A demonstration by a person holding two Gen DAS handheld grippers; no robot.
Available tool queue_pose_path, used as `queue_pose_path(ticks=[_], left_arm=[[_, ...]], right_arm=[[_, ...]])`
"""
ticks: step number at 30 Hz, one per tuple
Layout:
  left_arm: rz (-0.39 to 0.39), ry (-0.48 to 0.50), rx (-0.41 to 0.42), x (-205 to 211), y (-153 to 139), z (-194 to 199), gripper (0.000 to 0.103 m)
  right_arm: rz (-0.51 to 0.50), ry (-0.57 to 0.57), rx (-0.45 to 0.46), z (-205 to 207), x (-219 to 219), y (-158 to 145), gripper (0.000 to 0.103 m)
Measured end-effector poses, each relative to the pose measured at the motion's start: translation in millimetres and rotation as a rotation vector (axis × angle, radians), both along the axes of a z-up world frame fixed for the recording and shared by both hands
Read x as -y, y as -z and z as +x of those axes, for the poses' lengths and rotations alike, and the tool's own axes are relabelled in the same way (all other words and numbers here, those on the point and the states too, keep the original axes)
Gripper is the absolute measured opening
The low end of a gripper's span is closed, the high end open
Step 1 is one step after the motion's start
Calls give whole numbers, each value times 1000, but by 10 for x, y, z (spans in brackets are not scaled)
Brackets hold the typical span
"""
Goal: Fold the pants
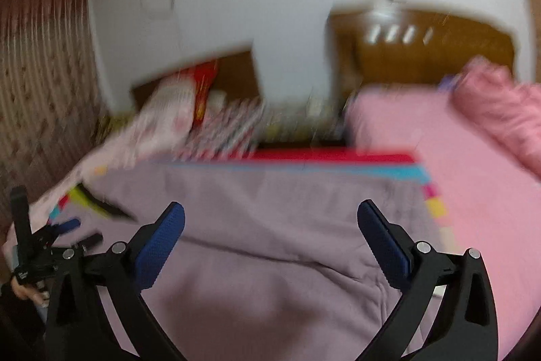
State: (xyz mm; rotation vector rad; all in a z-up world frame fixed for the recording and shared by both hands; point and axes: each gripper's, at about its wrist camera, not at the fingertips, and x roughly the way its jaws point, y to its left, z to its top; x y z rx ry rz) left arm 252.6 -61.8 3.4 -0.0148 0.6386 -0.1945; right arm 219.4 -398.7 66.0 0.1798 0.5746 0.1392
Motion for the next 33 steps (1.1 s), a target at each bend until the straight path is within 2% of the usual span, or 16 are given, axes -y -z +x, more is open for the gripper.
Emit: queue_pose_path(ticks=[2, 4, 6, 7, 9, 10, 14, 16, 18, 19, 21, 23, 26, 29, 30, 33], left_arm=[[-35, 6, -106, 34, 153, 169, 101], [-78, 60, -217, 77, 335, 333, 101], [-106, 63, -296, 106, 519, 475, 101], [-105, 60, -308, 110, 573, 495, 101], [-56, 58, -260, 167, 625, 491, 101], [-34, 61, -273, 207, 652, 507, 101], [18, 58, -282, 266, 698, 528, 101], [36, 56, -289, 246, 706, 542, 101], [53, 53, -293, 267, 704, 548, 101], [65, 50, -294, 290, 702, 551, 101], [85, 45, -297, 307, 696, 537, 101], [98, 40, -297, 330, 701, 519, 101], [78, 43, -294, 315, 693, 537, 101], [18, 48, -286, 237, 677, 533, 101], [-20, 50, -279, 182, 667, 522, 101], [-218, -5, -276, -182, 590, 448, 101]], right_arm=[[-25, -78, -128, 541, 177, 174, 99], [-40, -121, -173, 953, 332, 262, 99], [-111, -128, -204, 1338, 435, 327, 99], [-144, -135, -222, 1584, 484, 381, 99], [-137, -172, -260, 1945, 582, 491, 98], [-131, -206, -282, 2135, 632, 576, 97], [-189, -329, -356, 2654, 666, 888, 80], [-185, -379, -386, 2807, 689, 987, 77], [-183, -428, -430, 2904, 696, 1084, 62], [-177, -459, -449, 2917, 690, 1136, 59], [-166, -492, -437, 2829, 637, 1127, 37], [-205, -501, -394, 2709, 593, 1042, 15], [-279, -474, -252, 2306, 438, 709, 14], [-363, -458, -39, 1388, 99, 186, 14], [-383, -459, 29, 986, -43, 44, 14], [-396, -471, 135, -17, -401, -107, 14]])
